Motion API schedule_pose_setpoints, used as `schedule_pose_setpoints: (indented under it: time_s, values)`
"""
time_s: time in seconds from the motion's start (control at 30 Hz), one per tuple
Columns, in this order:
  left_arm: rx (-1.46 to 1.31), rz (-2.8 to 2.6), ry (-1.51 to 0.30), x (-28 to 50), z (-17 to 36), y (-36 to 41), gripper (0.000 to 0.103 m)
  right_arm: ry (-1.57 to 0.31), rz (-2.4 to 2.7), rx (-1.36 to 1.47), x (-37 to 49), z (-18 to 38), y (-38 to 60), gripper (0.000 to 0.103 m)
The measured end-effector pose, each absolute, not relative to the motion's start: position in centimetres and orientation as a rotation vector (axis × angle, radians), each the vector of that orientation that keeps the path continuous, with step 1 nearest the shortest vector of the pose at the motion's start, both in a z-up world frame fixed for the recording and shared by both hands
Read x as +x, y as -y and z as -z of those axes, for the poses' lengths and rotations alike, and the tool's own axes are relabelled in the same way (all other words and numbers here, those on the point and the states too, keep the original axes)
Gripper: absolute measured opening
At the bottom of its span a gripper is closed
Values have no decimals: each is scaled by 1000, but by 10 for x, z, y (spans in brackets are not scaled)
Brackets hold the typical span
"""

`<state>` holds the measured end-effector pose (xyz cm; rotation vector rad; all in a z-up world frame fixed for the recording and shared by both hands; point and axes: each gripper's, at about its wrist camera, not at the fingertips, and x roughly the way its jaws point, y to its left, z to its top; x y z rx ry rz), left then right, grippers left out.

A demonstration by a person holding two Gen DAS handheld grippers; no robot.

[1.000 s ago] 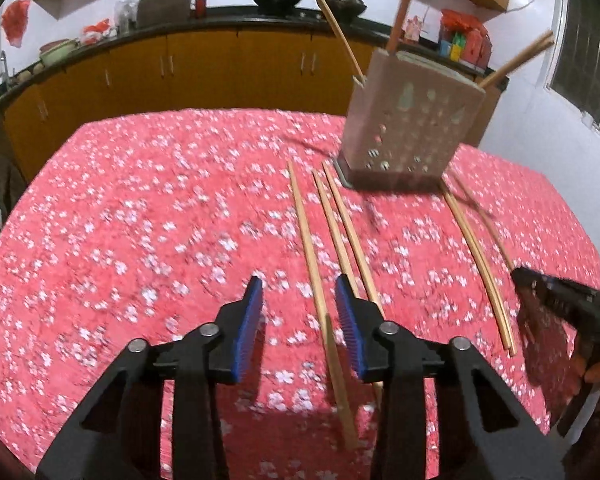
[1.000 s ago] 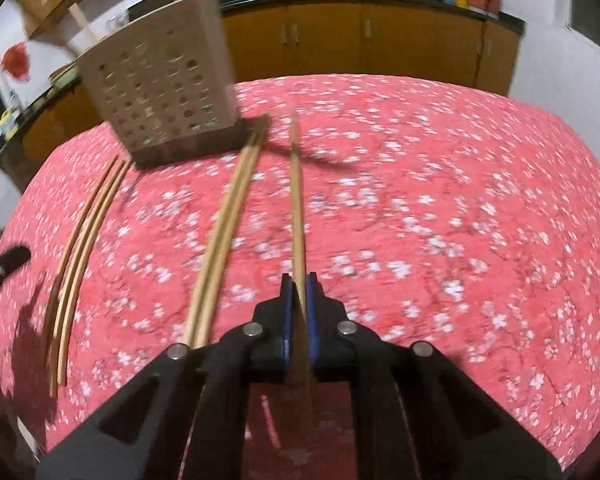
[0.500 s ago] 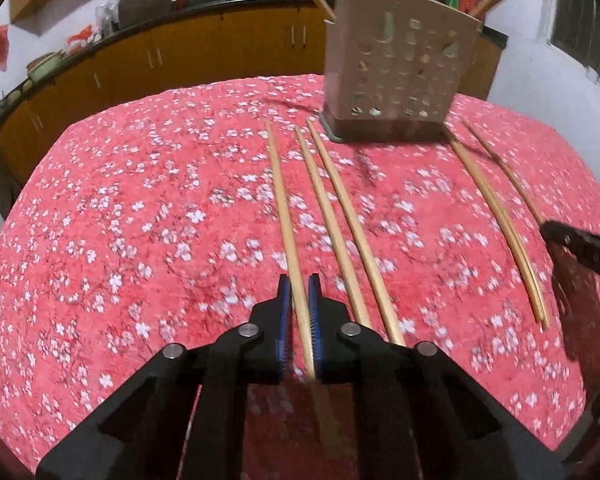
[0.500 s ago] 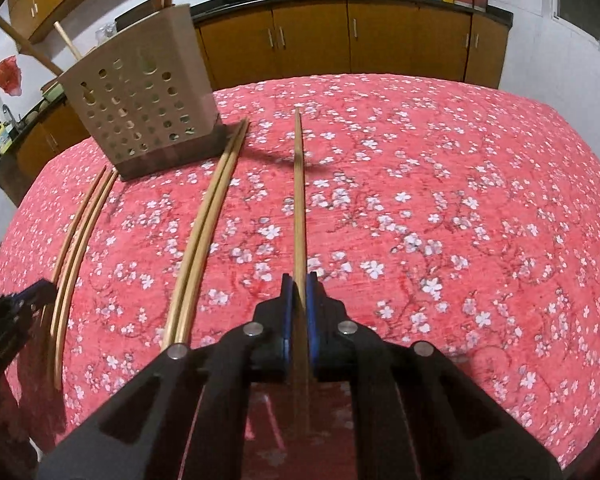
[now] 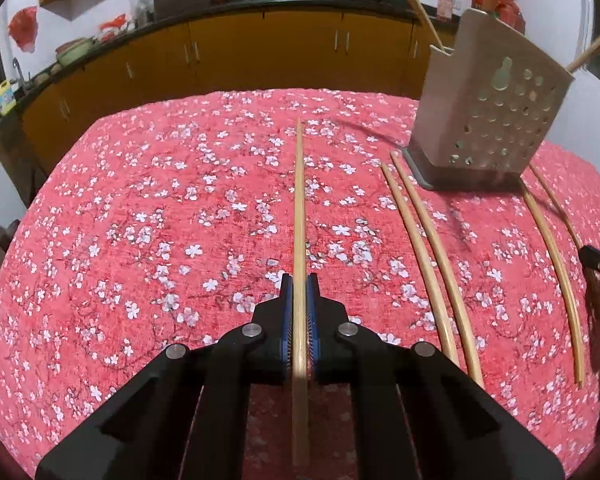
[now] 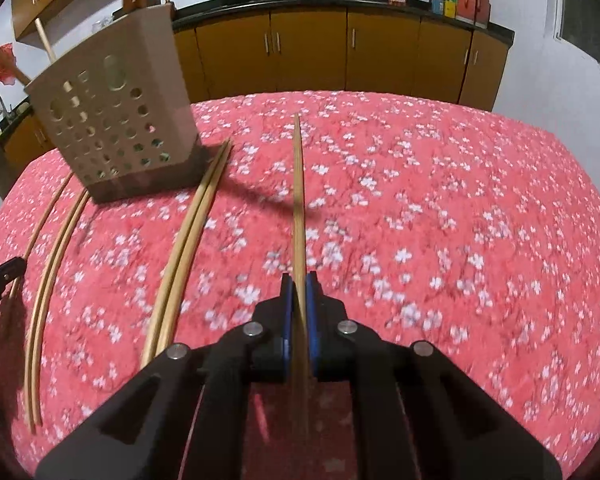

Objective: Organize utensils
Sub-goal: 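Lift and tilt the left tool's chopstick upright while the right tool lifts its chopstick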

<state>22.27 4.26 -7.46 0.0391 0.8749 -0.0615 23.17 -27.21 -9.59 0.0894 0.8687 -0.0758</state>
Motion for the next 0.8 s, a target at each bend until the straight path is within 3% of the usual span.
schedule_pose_setpoints:
  time_s: [0.8]
  values:
    - [-27,89,-873,229,80,-51,9,-860,71,113,231,97,277,9]
